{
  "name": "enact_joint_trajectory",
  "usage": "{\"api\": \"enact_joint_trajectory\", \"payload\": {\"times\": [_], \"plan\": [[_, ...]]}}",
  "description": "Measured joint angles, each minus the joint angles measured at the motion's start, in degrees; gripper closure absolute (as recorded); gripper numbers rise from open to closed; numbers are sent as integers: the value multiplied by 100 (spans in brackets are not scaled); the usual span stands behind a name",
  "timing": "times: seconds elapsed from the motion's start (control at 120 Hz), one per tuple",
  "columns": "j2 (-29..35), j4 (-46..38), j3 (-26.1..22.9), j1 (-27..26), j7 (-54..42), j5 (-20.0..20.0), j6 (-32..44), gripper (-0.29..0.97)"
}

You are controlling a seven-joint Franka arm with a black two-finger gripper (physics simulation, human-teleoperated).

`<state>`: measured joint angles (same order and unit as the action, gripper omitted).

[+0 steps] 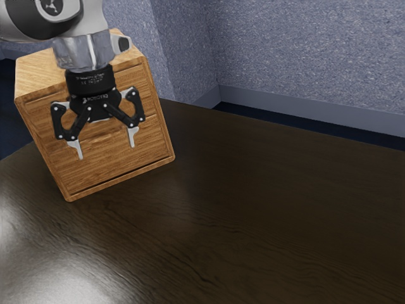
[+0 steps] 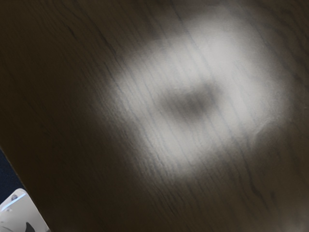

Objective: Pull the drawer handle with one arm to open the drawer

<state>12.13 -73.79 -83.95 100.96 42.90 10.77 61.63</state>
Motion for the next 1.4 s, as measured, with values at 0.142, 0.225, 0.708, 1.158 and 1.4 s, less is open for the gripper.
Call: {"api": "enact_joint_trajectory", "payload": {"times": [0.142,0.225,0.708,1.158,1.4], "plan": [[6,-12,-6,1,1010,35,553,2],[68,215,55,-26,1507,40,710,2],[1425,135,897,1594,3330,138,2326,3],[4096,-1272,2543,2226,4163,3824,2626,3],[4078,-1188,2116,3264,4538,4393,2398,4]]}}
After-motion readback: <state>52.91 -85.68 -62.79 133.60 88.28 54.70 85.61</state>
